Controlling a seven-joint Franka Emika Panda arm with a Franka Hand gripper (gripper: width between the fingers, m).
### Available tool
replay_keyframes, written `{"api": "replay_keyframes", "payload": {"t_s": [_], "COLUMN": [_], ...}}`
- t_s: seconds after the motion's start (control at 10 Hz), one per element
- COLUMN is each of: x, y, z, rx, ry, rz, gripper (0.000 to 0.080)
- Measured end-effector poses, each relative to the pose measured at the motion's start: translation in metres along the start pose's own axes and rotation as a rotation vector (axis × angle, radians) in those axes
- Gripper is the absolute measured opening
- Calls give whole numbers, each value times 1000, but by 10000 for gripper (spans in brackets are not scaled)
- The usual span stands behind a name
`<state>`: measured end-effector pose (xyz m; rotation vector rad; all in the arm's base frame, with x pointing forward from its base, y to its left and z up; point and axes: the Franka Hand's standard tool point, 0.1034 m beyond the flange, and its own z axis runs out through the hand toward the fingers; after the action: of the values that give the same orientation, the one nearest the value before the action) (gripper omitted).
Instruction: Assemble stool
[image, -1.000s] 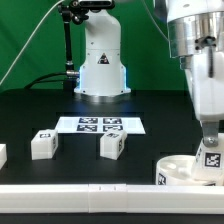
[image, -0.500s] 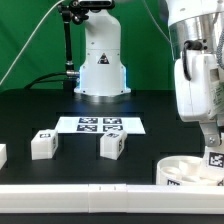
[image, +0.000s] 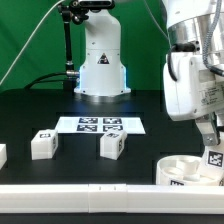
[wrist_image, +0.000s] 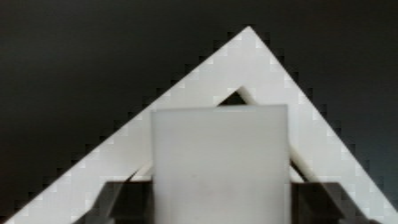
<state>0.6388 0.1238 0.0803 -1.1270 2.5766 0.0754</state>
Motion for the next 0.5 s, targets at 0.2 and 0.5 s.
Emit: {"api": "replay_keyframes", "payload": {"t_s": [0.2, 0.5], "x": [0, 1], "y": [1, 1], "z": [0, 1], "rx": [5, 2], "ry": [-9, -6], "rz": [12, -39], "gripper": [337, 606]}}
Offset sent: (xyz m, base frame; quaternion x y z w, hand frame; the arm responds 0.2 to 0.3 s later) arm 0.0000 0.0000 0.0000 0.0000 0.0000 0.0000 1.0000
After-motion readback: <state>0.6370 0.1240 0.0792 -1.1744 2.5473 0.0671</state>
